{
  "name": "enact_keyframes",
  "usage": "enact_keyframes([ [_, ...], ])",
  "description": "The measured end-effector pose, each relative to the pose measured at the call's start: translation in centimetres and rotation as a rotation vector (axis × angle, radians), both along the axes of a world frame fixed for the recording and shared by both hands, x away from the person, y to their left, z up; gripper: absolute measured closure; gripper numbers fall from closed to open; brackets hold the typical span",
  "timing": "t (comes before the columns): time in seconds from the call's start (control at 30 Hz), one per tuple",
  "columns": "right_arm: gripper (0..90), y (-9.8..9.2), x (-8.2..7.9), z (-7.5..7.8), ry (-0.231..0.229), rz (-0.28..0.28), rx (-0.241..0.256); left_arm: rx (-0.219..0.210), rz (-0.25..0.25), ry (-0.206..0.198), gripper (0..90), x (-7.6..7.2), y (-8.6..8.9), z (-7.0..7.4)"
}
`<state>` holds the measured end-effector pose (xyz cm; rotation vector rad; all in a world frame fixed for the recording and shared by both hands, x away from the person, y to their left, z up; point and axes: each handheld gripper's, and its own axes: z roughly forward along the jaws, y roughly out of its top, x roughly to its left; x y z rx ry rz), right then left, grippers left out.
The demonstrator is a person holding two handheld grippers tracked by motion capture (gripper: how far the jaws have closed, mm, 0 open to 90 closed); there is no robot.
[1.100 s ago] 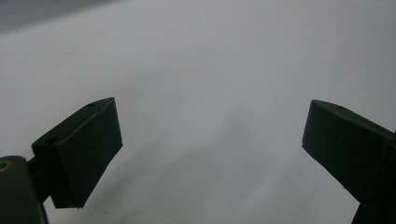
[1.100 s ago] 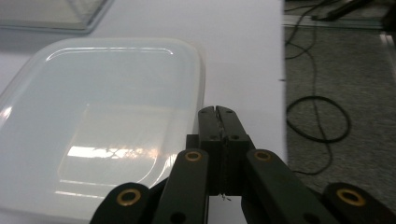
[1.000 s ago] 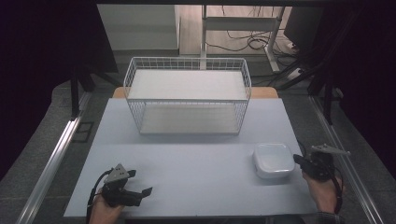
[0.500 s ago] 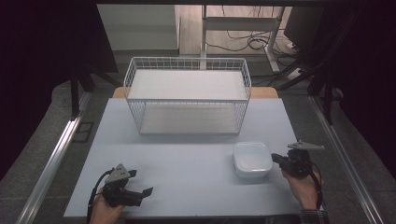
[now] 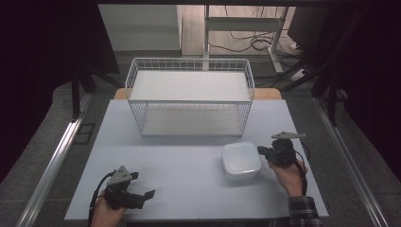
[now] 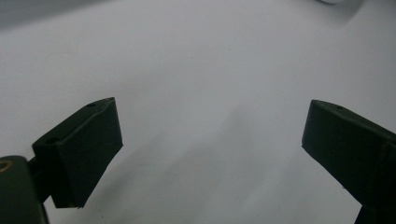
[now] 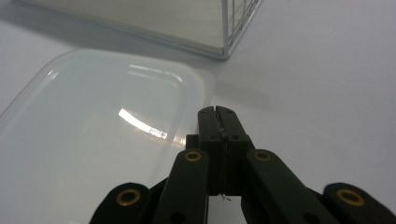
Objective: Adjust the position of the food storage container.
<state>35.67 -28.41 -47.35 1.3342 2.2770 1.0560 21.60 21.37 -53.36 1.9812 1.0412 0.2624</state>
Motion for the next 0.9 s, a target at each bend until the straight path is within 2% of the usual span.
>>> enact_keyframes([
  [0.1,88.8,0.7,0.6,-0.2,0.012,0.015,0.010,0.000,0.001,0.000,4.5,0.0,0.0,0.0],
  [0.2,88.8,1.4,0.4,-0.3,0.024,0.042,0.014,-0.001,0.001,-0.001,4.5,0.0,0.0,0.0],
  [0.23,88.8,2.3,-0.2,-0.3,0.033,0.071,0.015,0.000,0.001,-0.001,4.5,0.0,0.0,0.0],
  [0.4,88.8,3.8,-1.1,-0.4,0.046,0.122,0.034,0.000,-0.001,-0.001,4.5,0.0,0.0,0.0],
  [0.5,88.8,5.5,-2.2,-0.5,0.056,0.178,0.043,0.000,-0.002,-0.002,4.5,0.0,0.0,0.0],
  [0.9,88.8,8.7,-4.9,-0.8,0.086,0.285,0.057,0.000,-0.004,-0.002,4.5,-0.1,-0.1,0.1],
])
